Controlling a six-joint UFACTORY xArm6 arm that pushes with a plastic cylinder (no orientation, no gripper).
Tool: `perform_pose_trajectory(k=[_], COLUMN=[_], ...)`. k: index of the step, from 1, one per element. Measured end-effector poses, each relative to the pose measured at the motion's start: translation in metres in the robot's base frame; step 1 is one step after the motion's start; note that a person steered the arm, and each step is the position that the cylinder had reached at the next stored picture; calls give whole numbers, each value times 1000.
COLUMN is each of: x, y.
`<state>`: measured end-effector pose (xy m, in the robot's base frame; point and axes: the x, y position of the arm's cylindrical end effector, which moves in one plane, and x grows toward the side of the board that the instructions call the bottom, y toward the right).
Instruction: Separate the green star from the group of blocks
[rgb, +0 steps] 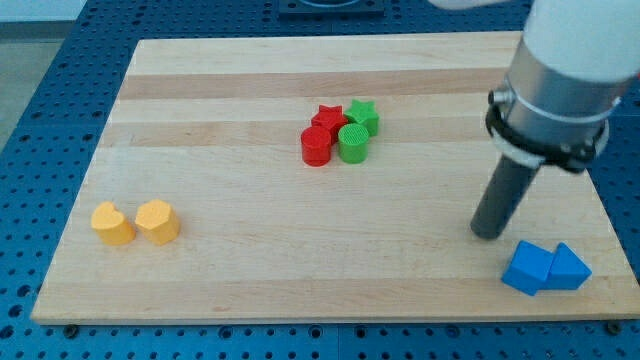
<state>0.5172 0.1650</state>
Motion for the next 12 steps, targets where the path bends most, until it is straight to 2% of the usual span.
perform_pose_trajectory(k=[3,4,5,6,7,8,10,12], x=[-141,-186,-203,-191,-160,-135,-134,-149], y=[10,-10,-56,-125,-164,-166,-169,-96])
